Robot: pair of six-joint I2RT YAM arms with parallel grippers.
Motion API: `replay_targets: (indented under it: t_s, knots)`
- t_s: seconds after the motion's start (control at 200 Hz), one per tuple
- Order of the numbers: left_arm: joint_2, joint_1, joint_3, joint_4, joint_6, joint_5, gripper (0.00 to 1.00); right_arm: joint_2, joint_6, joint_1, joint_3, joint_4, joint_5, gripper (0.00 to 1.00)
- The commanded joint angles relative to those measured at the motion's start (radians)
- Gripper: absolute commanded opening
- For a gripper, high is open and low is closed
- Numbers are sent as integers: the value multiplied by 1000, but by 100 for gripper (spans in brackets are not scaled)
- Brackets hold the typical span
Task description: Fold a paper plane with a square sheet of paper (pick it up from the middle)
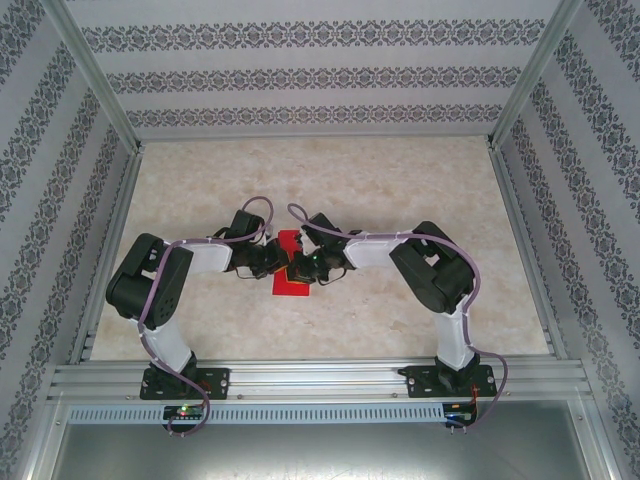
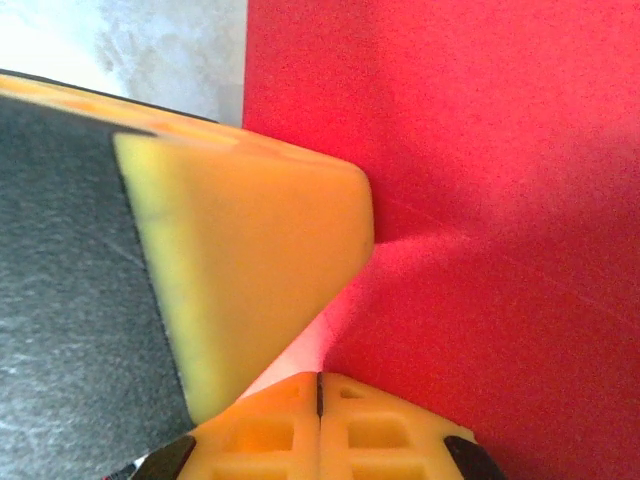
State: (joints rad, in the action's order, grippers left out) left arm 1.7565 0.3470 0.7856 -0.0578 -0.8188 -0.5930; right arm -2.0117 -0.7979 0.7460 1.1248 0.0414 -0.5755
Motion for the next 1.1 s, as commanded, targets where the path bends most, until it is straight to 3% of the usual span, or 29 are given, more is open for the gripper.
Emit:
replay_targets:
  t_s: [0.0,0.844,0.974,1.094]
  knots:
    - [30,3,-30,39,0,67,0,-4,-16,-13,-61,21,-1,6]
    - [40,3,-38,57,-4,96,0,221,-68,-49,-364,-81,-40,10]
    - [37,4,-33,52,3,80,0,273,-68,-63,-366,-94,-31,13]
    - [31,5,-26,46,7,56,0,320,-51,-73,-344,-66,26,23]
